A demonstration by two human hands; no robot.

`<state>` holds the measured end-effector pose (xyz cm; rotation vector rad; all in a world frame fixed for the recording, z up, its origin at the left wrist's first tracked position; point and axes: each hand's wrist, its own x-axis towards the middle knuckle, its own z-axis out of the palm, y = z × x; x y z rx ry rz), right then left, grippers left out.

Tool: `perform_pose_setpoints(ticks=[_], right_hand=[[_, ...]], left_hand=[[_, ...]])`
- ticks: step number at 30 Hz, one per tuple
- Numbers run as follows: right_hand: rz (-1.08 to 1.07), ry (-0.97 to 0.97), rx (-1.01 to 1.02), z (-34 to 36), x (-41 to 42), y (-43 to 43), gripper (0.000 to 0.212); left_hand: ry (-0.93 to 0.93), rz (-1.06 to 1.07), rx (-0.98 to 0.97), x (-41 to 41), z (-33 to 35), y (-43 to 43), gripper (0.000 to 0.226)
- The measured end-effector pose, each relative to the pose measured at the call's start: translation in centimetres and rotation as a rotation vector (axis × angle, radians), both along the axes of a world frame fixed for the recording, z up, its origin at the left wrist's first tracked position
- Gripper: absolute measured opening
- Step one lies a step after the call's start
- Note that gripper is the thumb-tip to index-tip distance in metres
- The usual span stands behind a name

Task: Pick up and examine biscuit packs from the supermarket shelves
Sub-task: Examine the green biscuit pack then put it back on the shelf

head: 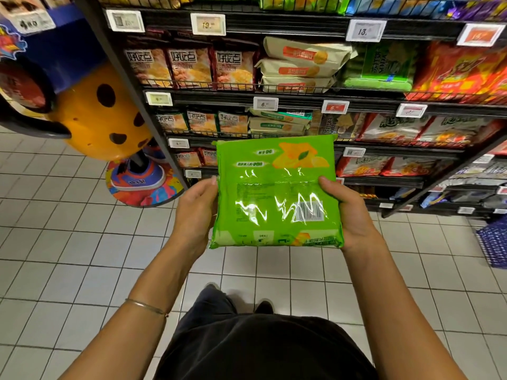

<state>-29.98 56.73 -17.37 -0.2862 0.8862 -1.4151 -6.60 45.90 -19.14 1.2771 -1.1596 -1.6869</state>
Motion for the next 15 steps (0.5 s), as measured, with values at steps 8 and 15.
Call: perform_pose_setpoints(ticks=[8,15], right_hand=[[-0.047,-0.007,-0.002,-0.20,-0.65,0.43,0.031],[-0.066,-0.019,0.014,-0.48,-0.79,0.60,0.031]], left_hand=[[0.015,-0.046,-0.059,-0.29,0.68,0.23,0.024],[-0.028,0.032,-0.101,-0.58,0.93,0.30,0.018]])
